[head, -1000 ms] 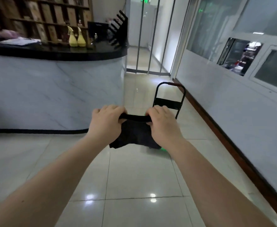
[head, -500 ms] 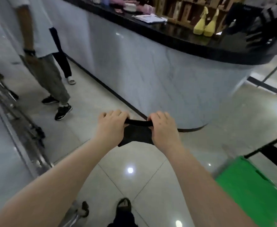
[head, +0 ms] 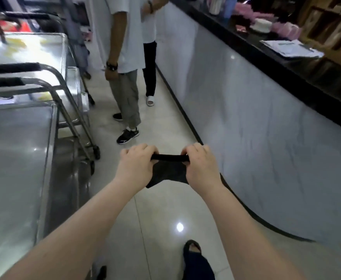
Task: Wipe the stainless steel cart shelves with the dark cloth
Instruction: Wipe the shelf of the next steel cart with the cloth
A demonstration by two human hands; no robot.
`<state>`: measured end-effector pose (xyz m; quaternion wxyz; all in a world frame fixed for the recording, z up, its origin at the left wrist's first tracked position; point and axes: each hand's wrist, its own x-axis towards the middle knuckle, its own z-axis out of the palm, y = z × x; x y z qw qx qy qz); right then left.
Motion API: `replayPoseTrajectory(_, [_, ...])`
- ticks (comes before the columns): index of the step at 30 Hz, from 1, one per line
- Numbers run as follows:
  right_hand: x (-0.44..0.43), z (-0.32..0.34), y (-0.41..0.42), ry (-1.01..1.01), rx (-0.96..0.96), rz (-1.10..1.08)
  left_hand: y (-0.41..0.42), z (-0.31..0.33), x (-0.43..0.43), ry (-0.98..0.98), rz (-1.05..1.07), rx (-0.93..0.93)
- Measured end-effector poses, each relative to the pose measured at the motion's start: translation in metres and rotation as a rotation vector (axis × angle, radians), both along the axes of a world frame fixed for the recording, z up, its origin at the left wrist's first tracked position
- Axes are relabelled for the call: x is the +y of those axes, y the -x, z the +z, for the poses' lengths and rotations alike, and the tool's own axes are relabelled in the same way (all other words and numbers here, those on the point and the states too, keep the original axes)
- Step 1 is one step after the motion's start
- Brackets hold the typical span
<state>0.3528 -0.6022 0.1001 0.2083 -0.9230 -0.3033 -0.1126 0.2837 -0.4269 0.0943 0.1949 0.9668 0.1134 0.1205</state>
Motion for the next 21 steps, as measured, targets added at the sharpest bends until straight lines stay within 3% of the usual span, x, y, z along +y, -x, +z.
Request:
replayPoseTrajectory(6, [0.069, -0.019, -0.107, 0.031, 0.059, 0.327, -0.058, -0.014, 0.039, -0.017, 0.35, 0.042])
replayPoseTrajectory(10, [0.123, -0.02, -0.153, 0.076, 0.04, 0.538, -0.078, -0.016, 0.06, 0.071, 0.629, 0.03])
replayPoseTrajectory(21, [0.303, -0.056, -0.164, 0.197, 0.122, 1.028, -0.057, -0.051, 0.154, 0.072, 1.155, 0.086])
